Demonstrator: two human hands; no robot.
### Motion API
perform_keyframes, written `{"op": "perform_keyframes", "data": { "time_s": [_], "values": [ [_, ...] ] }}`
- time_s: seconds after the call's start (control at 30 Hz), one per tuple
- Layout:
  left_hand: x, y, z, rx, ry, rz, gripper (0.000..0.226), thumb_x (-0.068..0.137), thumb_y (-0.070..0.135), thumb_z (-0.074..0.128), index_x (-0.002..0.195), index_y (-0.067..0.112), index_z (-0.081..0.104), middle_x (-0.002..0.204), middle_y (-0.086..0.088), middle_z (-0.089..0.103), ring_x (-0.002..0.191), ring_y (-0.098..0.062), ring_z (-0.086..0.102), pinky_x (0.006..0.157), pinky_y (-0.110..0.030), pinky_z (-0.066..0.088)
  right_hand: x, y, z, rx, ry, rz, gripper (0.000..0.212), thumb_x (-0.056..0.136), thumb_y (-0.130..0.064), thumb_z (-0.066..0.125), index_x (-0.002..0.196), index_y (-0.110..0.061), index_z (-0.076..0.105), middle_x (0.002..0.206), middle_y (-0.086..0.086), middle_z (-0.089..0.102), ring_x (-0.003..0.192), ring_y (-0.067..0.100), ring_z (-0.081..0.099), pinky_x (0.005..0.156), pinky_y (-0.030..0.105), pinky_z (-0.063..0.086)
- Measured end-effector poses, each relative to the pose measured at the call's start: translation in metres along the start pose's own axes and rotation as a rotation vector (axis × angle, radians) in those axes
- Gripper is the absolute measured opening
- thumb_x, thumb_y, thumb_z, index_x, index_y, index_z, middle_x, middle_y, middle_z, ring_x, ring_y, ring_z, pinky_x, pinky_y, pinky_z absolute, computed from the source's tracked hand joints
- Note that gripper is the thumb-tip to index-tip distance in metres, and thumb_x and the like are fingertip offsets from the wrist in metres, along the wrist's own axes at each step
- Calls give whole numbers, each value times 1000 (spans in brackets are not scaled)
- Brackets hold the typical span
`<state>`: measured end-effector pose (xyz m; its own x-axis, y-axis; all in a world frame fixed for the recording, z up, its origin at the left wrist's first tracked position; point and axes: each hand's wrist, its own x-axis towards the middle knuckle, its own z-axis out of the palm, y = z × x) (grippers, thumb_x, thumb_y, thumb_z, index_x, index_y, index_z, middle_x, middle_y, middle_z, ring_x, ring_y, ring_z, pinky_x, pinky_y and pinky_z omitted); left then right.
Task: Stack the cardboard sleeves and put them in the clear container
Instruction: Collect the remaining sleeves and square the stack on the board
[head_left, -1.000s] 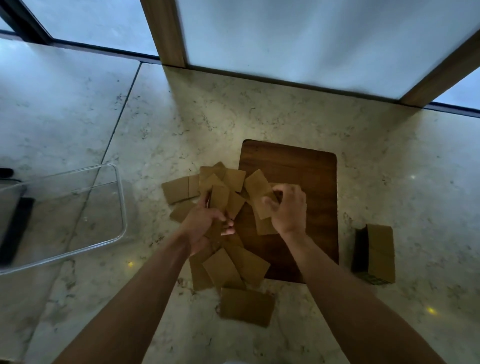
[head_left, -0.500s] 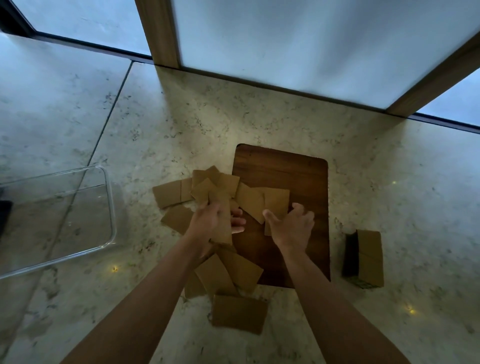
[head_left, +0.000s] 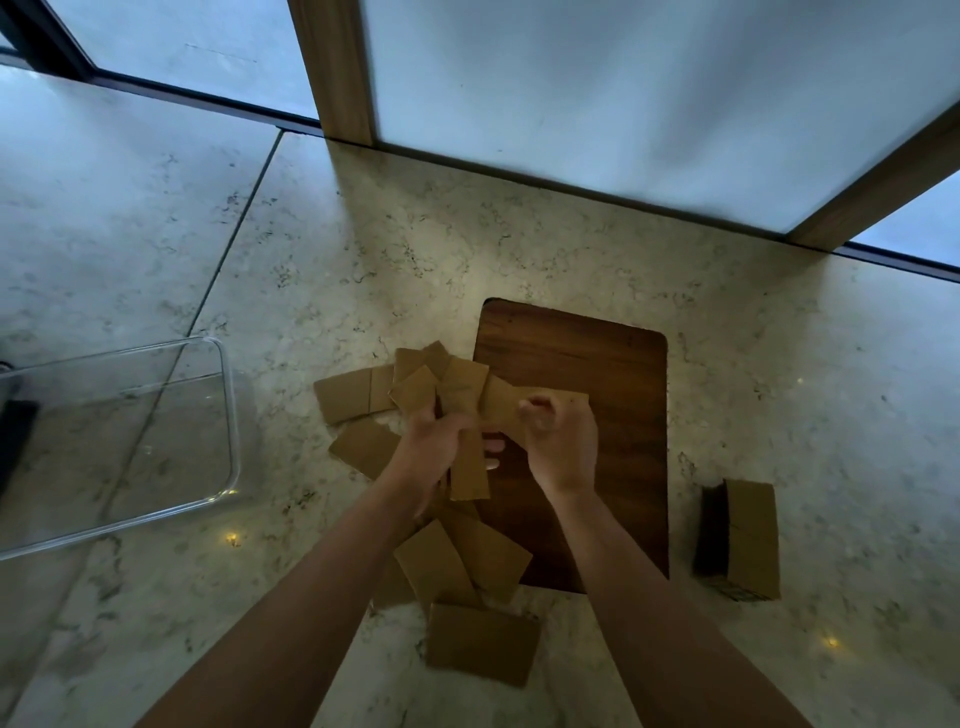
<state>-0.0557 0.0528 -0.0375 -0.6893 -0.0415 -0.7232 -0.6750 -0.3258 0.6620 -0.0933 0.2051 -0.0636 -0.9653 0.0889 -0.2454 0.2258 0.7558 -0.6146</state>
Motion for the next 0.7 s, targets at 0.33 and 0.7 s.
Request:
{"op": "perform_keyframes", "data": {
  "time_s": [0.33, 0.7],
  "values": [
    [8, 8, -3, 101, 84, 50, 34, 99, 35, 66, 124, 14, 56, 90, -17, 69, 63, -25, 66, 55, -39, 59, 12, 14, -36, 206, 20, 285, 28, 94, -35, 67, 114, -17, 67, 112, -1, 70, 81, 3, 58, 61, 14, 42],
    [12, 4, 11, -117, 31, -113, 37, 108, 25, 42, 117, -4, 62, 84, -21, 72, 64, -29, 71, 64, -44, 64, 30, 36, -34, -457, -148, -7, 64, 86, -52, 68, 143, -29, 47, 140, 3, 38, 131, 28, 36, 109, 46, 35]
  ]
}}
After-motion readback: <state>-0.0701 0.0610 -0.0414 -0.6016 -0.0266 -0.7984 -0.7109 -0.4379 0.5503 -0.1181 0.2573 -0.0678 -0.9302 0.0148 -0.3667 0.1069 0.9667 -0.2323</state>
